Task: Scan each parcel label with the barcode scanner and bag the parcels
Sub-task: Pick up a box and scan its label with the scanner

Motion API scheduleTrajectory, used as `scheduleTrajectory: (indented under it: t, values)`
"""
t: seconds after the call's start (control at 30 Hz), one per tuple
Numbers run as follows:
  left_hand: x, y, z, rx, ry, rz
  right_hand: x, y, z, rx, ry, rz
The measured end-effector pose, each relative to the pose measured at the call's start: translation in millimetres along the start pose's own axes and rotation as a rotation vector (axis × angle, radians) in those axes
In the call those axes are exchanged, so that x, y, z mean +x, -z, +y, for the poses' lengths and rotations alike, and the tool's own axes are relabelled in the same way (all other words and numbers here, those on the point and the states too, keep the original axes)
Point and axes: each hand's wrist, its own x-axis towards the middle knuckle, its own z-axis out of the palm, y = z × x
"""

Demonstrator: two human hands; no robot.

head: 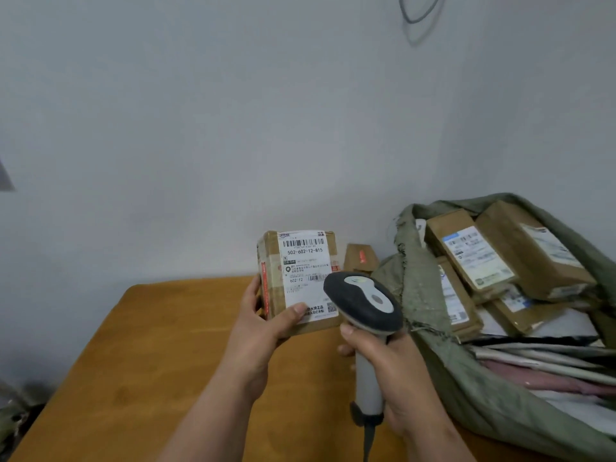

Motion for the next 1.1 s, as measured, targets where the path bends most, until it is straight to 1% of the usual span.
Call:
scheduleTrajectory:
  t: [0.17,0.27,0.37,0.43,0.53,0.67,0.73,0.83,0.9,0.97,1.0,1.1]
  values:
    - [16.5,-92.5,-14.3,0.019,0.009,-0.061,20.5,79.3,-7.5,0.048,0.031,0.069]
    - [26.6,-166.8,-27.5,0.022,0.051,-0.140,37.6,143.0,-18.1,0.100,0.053,0.110]
    - [36.7,-241.2,-39.8,0.065,0.079,-0.172,57.0,203.7,-29.1,0.117,0.083,0.124]
    - [44.8,-283.6,-44.5,0.094,0.085,-0.193,72.0,237.3,-36.1,0.148,0.129,0.169]
    - [62.7,-337.2,-41.8,0.161,0.017,-0.214,97.7,277.6,-52.9,0.205,0.167,0.253]
    - [92.0,-396.4,-23.6,0.359,-0.133,-0.239,143.7,325.6,-76.4,0.226,0.195,0.283]
    - [109.2,-417.6,-17.2,0.484,-0.183,-0.232,172.0,344.2,-86.6,0.203,0.187,0.296]
    - [129.8,-433.2,-17.6,0.680,-0.186,-0.215,209.5,358.9,-91.2,0.151,0.106,0.236]
    - [136.4,-433.1,-25.0,0.759,-0.202,-0.244,226.3,362.9,-85.9,0.131,0.058,0.195]
    - [137.8,-429.1,-33.1,0.812,-0.169,-0.249,237.0,362.7,-78.3,0.140,0.038,0.189]
    - [138.8,-426.9,-36.3,0.858,-0.155,-0.228,241.3,361.2,-75.0,0.149,0.040,0.187]
    - [143.2,-423.3,-38.0,1.029,-0.190,-0.119,253.7,350.4,-72.6,0.129,0.047,0.158]
